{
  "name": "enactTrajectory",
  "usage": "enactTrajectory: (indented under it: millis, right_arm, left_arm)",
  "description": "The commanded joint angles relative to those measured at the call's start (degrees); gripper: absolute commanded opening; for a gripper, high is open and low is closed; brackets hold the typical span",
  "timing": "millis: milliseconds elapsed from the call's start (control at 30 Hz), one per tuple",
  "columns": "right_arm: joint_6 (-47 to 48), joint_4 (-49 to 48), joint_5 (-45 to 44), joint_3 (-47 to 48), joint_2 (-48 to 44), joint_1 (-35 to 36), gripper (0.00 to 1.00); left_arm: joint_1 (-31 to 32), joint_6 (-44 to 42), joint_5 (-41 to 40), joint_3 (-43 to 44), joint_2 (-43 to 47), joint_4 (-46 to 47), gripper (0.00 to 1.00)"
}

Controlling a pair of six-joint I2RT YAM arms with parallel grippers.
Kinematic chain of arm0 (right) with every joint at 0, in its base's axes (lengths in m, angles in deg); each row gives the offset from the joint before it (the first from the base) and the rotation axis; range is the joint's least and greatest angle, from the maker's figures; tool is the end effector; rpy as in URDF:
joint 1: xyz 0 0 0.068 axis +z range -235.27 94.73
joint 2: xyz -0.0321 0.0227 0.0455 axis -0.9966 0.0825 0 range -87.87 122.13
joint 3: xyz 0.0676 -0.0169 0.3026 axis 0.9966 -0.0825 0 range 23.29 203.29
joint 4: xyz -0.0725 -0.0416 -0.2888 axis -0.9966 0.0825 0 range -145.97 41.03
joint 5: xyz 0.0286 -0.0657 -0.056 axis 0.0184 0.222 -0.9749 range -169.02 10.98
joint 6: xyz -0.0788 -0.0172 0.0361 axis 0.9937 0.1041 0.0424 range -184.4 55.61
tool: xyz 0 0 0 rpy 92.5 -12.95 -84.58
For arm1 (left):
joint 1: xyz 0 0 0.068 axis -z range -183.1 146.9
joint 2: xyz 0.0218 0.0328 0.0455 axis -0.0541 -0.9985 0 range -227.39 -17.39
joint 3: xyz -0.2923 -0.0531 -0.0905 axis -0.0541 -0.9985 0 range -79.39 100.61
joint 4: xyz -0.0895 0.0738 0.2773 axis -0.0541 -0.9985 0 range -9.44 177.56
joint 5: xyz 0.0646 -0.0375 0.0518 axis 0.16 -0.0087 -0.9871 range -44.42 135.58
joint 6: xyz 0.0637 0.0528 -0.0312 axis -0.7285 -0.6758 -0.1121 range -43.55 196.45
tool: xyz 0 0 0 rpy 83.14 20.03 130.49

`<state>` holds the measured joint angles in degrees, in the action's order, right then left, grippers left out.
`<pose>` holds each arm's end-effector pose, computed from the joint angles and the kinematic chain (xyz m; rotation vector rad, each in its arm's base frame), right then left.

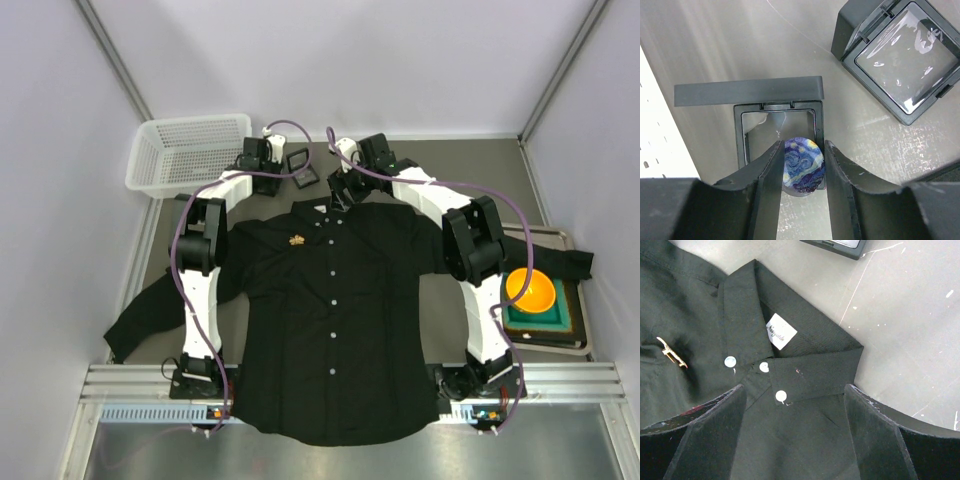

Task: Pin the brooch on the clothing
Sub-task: Pick up the brooch from the brooch box.

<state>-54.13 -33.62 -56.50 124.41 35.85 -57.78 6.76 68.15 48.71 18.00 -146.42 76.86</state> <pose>0.5001 0.2941 0.2072 -0.9450 2.1635 0.6091 0.5891 -0.1067 0.1468 0.3920 2.2761 -0.0769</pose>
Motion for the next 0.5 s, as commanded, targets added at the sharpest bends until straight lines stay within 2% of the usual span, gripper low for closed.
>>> enactTrajectory:
  millis: [0, 133, 467]
  right_arm:
    - [-0.5, -1.1, 0.9, 0.2, -3.7, -0.3, 0.78]
    - [-0.7, -1.1, 1.2, 0.2, -3.8, -0.3, 0.77]
    - [-0.9, -1.1, 1.6, 0.0, -4.1, -0.3, 0.77]
  left_arm:
    - [0.2, 0.1, 0.3, 1.4, 3.6, 1.1, 0.4]
    - [0.2, 0.6, -1.1, 1.4, 4.3, 1.4, 0.3]
    - [0.2, 0.2, -2.3, 1.3, 5.1, 1.6, 0.13]
